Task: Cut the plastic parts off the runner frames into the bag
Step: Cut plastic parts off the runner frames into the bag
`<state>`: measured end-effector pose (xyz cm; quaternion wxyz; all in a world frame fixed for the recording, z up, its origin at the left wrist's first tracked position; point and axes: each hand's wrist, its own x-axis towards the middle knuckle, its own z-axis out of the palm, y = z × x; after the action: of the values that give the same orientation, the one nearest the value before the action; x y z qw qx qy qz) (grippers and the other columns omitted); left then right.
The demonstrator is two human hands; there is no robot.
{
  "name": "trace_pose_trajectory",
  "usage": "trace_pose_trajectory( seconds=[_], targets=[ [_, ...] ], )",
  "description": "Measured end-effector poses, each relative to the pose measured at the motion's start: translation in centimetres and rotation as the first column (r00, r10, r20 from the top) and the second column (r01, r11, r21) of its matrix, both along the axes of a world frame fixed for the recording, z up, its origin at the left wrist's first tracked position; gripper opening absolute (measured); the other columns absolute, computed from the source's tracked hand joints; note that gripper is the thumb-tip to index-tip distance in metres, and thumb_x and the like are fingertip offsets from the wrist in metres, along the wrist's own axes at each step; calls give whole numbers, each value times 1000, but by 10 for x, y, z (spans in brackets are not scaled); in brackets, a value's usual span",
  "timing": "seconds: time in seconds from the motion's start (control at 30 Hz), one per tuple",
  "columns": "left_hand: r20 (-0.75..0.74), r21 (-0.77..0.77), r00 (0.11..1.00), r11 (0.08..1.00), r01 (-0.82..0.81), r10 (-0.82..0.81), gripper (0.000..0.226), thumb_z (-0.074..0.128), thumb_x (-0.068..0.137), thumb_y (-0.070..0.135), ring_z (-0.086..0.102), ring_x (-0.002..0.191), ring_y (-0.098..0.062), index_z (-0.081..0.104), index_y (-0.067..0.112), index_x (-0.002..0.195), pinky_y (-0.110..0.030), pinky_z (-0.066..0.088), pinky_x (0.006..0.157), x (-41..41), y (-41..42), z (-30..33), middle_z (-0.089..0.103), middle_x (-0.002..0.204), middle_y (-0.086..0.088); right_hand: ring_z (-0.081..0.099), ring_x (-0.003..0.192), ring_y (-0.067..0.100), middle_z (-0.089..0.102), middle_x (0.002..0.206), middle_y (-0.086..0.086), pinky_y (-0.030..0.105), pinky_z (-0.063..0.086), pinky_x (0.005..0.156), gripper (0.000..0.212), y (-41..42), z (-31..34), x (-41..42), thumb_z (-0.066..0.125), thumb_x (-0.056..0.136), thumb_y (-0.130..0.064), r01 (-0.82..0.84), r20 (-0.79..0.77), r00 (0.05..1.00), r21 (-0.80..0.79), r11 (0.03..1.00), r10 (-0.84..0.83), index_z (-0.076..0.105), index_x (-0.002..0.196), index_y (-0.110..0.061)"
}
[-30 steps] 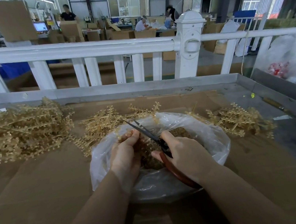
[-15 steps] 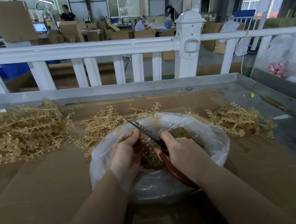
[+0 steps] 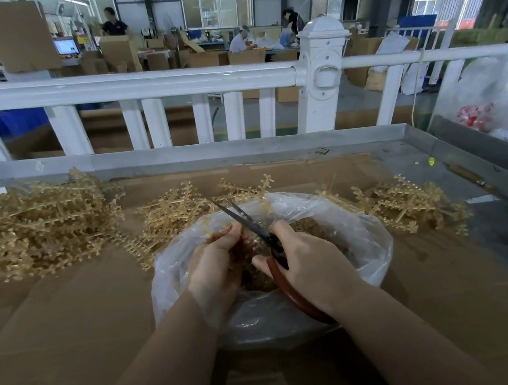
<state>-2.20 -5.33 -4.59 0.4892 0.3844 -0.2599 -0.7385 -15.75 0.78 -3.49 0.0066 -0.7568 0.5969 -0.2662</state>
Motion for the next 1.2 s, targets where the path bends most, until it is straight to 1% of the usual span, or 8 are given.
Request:
trace_pose_trajectory(
  seconds=[0.17, 0.4, 0.57, 0.67, 0.77, 0.9, 1.07, 1.2],
  targets=[
    [-8, 6, 1000, 1000, 8, -8, 15, 59, 88, 13, 70, 73, -22, 64, 2, 98, -31, 56, 58, 2, 1, 0, 69, 91, -14, 57, 71, 15, 57, 78, -2, 29, 48, 67, 32, -1, 1, 2, 46, 92, -51, -3, 14, 1000, 16, 1000, 2, 40, 101, -21],
    [20, 17, 1000, 1000, 14, -15, 33, 59, 90, 14, 66, 91, -29, 60, -3, 118, -39, 53, 72, 1, 3, 3, 66, 111, -21, 56, 65, 13, 56, 73, -5, 23, 44, 60, 30, -2, 0, 1, 44, 96, -46, -7, -13, 1000, -16, 1000, 6, 42, 107, -18],
    [37, -3, 998, 999, 46, -46, 22, 58, 90, 16, 69, 69, -22, 62, 0, 105, -31, 55, 55, 0, 3, 3, 69, 85, -13, 57, 60, 13, 56, 70, -5, 22, 43, 55, 29, -3, 0, -1, 40, 98, -42, -14, -44, 999, -49, 999, 12, 45, 110, -16],
    [39, -29, 998, 998, 60, -59, 24, 58, 90, 16, 70, 68, -21, 63, -1, 106, -31, 55, 56, 0, 4, 3, 71, 81, -12, 60, 62, 15, 57, 69, -5, 25, 48, 58, 32, -3, 1, -3, 41, 97, -44, -8, -28, 1000, -47, 999, 7, 47, 111, -16],
    [3, -50, 999, 997, 51, -51, 27, 56, 91, 16, 71, 83, -24, 62, -2, 110, -35, 56, 71, -1, 4, 2, 71, 98, -17, 59, 62, 8, 61, 71, -7, 19, 48, 59, 28, -2, 0, -4, 49, 94, -46, 24, 94, 995, -55, 998, -19, 49, 104, -19],
    [-44, -87, 999, 996, -3, -1, 16, 53, 96, 16, 70, 66, -12, 65, 7, 95, -22, 56, 55, -3, 4, 3, 73, 74, -4, 55, 66, 1, 60, 74, -11, 6, 38, 56, 14, -5, 3, -8, 61, 90, -32, 121, 300, 949, -56, 991, -99, 49, 95, -28],
    [-45, -140, 998, 989, 41, -48, 22, 47, 99, 18, 72, 73, -11, 65, 7, 96, -20, 56, 58, -4, 4, 11, 75, 80, -3, 59, 77, -1, 63, 82, -15, 7, 41, 64, 24, -8, 12, -9, 64, 87, -18, 77, 481, 874, 2, 997, -69, 51, 101, -32],
    [-62, -192, 993, 977, 89, -103, 23, 45, 98, 18, 72, 73, -12, 64, 7, 95, -22, 57, 61, -3, 3, 16, 75, 80, -4, 61, 81, -4, 65, 83, -12, 5, 43, 67, 32, -10, 19, -7, 66, 86, -10, 7, 650, 759, 58, 998, -43, 54, 92, -38]
  ],
)
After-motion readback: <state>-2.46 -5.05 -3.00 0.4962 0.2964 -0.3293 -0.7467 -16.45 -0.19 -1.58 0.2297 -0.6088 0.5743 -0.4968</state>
